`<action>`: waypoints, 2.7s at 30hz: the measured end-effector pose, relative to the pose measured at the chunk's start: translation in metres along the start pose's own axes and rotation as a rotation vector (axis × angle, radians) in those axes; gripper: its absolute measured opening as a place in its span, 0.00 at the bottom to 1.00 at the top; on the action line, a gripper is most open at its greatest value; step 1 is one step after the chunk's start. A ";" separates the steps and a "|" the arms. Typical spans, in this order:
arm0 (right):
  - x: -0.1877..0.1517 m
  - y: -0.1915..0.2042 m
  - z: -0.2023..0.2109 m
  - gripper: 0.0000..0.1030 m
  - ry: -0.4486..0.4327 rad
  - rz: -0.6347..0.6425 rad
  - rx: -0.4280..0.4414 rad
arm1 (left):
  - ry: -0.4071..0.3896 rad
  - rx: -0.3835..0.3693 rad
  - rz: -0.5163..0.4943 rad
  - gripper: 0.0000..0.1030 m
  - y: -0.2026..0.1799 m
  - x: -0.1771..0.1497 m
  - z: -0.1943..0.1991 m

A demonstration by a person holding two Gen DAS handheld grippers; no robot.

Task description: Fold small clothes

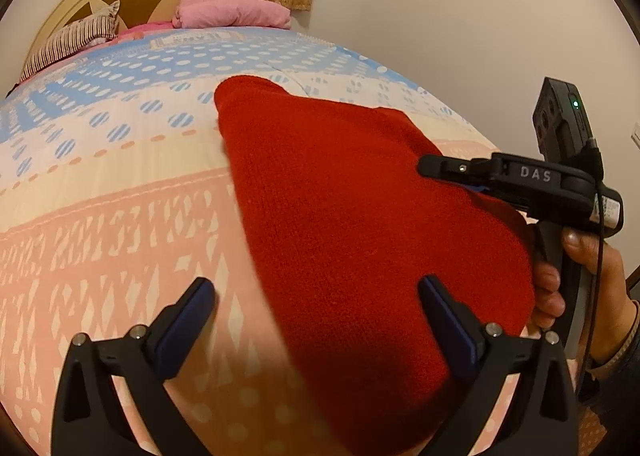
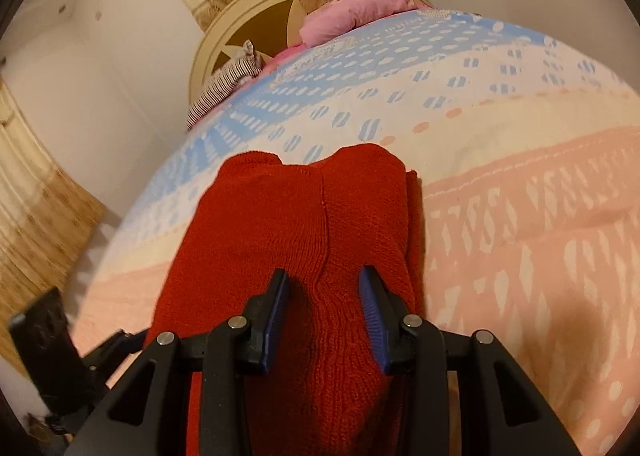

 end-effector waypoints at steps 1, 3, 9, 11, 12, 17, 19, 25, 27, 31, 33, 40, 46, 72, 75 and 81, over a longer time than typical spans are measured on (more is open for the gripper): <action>0.000 -0.002 0.000 0.37 -0.001 -0.013 0.012 | -0.002 0.005 -0.003 1.00 0.000 0.000 0.000; 0.001 -0.003 0.002 0.37 -0.006 -0.028 0.021 | -0.005 0.010 -0.007 1.00 -0.001 0.000 0.001; 0.005 0.003 0.014 0.44 -0.014 -0.009 0.033 | -0.002 0.007 0.005 1.00 0.001 0.000 0.000; 0.010 -0.002 0.023 0.50 -0.050 -0.032 0.050 | -0.001 0.002 0.011 1.00 0.001 0.000 0.000; 0.013 -0.006 0.026 0.50 -0.066 -0.035 0.036 | 0.001 0.000 0.016 1.00 0.002 0.000 0.000; 0.017 -0.029 0.023 0.56 -0.052 -0.059 -0.068 | 0.010 -0.015 0.035 1.00 0.003 0.000 -0.003; 0.017 -0.035 0.015 0.56 -0.019 -0.076 -0.089 | 0.013 -0.021 0.041 1.00 0.004 0.000 -0.004; 0.021 -0.036 -0.004 0.56 0.027 -0.054 -0.088 | 0.018 -0.038 0.058 1.00 0.006 0.000 -0.006; 0.023 -0.038 -0.010 0.56 0.042 -0.058 -0.077 | 0.018 -0.045 0.062 1.00 0.006 0.000 -0.006; 0.027 -0.039 -0.019 0.56 0.054 -0.061 -0.048 | 0.017 -0.065 0.068 1.00 0.006 -0.001 -0.005; 0.028 -0.040 -0.023 0.56 0.056 -0.063 -0.032 | 0.016 -0.075 0.072 1.00 0.006 0.000 -0.005; 0.025 -0.034 -0.031 0.45 0.073 -0.048 0.048 | 0.018 -0.153 0.101 0.99 0.007 0.000 -0.004; 0.024 -0.041 -0.033 0.37 0.085 -0.115 0.107 | 0.023 -0.198 0.116 0.93 0.005 -0.001 -0.003; 0.024 0.001 0.022 0.22 -0.033 0.042 0.101 | 0.014 -0.124 0.057 0.42 -0.029 0.008 0.027; 0.022 0.004 0.040 0.22 -0.048 0.042 0.106 | 0.003 -0.138 0.040 0.42 -0.039 0.008 0.038; 0.013 0.005 0.067 0.22 -0.067 0.024 0.108 | -0.007 -0.162 0.021 0.42 -0.055 0.004 0.052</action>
Point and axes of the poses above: each gripper's, at about its wrist camera, not at the fingertips, and z roughly against the way its jaws point, y to its left, x to its top, the point moved 3 cm from there along -z, roughly the way its jaws point, and after that the axes turned 10 degrees about -y, right-handed, at the moved point
